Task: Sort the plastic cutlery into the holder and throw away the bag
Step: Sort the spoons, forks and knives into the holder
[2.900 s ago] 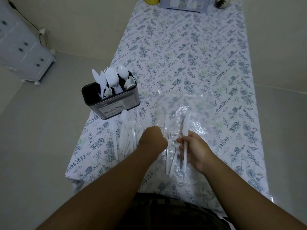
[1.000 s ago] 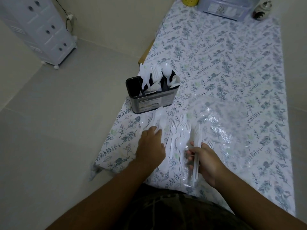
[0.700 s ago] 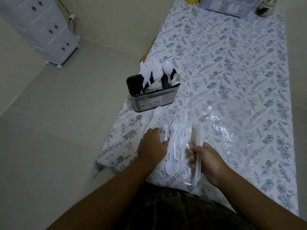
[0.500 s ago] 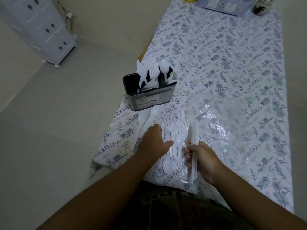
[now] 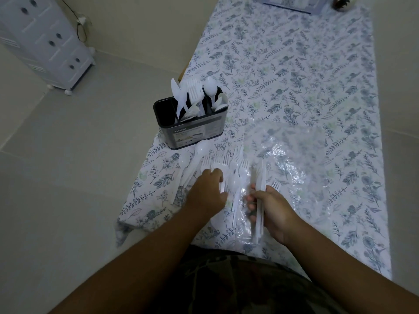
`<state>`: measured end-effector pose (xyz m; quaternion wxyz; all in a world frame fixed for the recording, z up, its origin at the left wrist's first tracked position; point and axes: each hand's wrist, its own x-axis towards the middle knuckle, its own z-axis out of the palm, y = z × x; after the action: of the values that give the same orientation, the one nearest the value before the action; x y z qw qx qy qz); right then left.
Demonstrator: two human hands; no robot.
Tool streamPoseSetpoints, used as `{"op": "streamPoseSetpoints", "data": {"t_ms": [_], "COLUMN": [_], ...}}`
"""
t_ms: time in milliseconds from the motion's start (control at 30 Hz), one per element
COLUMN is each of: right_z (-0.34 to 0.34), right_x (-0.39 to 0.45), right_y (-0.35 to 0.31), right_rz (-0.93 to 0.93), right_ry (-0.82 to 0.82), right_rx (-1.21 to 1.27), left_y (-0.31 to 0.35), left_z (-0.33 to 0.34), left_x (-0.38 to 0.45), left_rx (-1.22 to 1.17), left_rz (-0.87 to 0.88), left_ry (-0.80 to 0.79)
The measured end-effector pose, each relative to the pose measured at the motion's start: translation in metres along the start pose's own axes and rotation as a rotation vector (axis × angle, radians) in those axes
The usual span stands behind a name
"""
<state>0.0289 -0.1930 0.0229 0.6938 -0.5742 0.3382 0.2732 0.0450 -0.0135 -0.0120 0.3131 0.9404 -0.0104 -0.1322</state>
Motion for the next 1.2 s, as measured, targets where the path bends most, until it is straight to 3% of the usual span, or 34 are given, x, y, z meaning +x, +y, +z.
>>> {"op": "streamPoseSetpoints", "data": {"t_ms": [200, 300, 567, 867, 1067, 1200], "right_z": [-0.007, -0.006, -0.008, -0.013, -0.011, -0.012], "right_x": [0.005, 0.006, 0.007, 0.008, 0.008, 0.008], "right_y": [0.002, 0.004, 0.005, 0.009, 0.010, 0.010], "right_rz": [0.001, 0.005, 0.009, 0.028, 0.022, 0.026], "right_ry": [-0.021, -0.021, -0.011, 0.005, 0.004, 0.004], "right_rx": [-0.001, -0.002, 0.022, 0.088, 0.062, 0.037], "left_y": [-0.015, -0.003, 0.019, -0.004, 0.005, 0.011], "left_z": [-0.018, -0.015, 0.012, -0.004, 0.006, 0.007], "left_x": [0.002, 0.001, 0.008, 0.001, -0.014, -0.015], "left_rx": [-0.096, -0.085, -0.060, -0.138, 0.029, 0.055], "left_rz": [-0.072, -0.005, -0.029, -0.082, -0.075, -0.042], "left_ry": [0.099, 0.130, 0.016, 0.158, -0.017, -0.023]}}
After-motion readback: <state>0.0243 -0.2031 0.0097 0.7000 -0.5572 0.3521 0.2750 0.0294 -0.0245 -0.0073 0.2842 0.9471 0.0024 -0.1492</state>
